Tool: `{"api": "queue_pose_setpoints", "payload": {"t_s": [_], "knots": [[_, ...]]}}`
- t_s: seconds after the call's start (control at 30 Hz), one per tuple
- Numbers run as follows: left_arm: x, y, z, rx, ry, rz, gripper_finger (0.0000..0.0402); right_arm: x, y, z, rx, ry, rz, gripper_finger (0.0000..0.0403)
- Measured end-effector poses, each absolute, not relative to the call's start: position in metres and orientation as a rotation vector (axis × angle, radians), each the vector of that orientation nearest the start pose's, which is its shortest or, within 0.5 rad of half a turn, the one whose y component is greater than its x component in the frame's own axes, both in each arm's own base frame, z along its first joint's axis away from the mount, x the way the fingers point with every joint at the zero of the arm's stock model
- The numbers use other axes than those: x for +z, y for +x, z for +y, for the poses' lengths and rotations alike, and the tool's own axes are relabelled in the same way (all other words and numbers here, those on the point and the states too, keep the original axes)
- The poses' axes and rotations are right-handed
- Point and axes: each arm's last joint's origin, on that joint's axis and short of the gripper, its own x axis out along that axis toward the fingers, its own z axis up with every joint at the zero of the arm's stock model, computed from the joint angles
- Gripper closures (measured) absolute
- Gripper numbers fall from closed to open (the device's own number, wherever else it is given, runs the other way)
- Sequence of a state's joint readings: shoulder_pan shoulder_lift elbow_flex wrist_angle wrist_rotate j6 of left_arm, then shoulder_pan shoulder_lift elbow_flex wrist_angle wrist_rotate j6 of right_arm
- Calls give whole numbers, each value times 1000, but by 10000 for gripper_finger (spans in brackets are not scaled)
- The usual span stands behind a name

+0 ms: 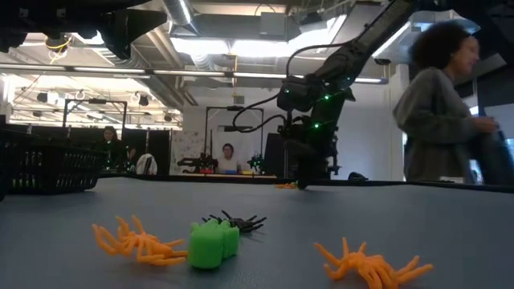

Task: Sort Halloween decoration
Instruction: Put the green skeleton toy into the top black bin

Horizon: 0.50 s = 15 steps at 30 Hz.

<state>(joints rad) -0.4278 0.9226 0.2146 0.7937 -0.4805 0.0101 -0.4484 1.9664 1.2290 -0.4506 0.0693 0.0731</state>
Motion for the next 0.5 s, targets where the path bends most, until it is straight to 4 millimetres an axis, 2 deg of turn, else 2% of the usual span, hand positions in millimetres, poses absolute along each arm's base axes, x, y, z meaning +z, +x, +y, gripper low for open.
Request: {"api": "queue_pose_setpoints", "payload": {"t_s": [0.33,0.5], "knots": [[208,168,-62,53,-27,-77,208,178,361,-175,-495,173,1135,289],[208,168,-62,53,-28,-77,208,183,363,-183,-513,158,1100,259]]}}
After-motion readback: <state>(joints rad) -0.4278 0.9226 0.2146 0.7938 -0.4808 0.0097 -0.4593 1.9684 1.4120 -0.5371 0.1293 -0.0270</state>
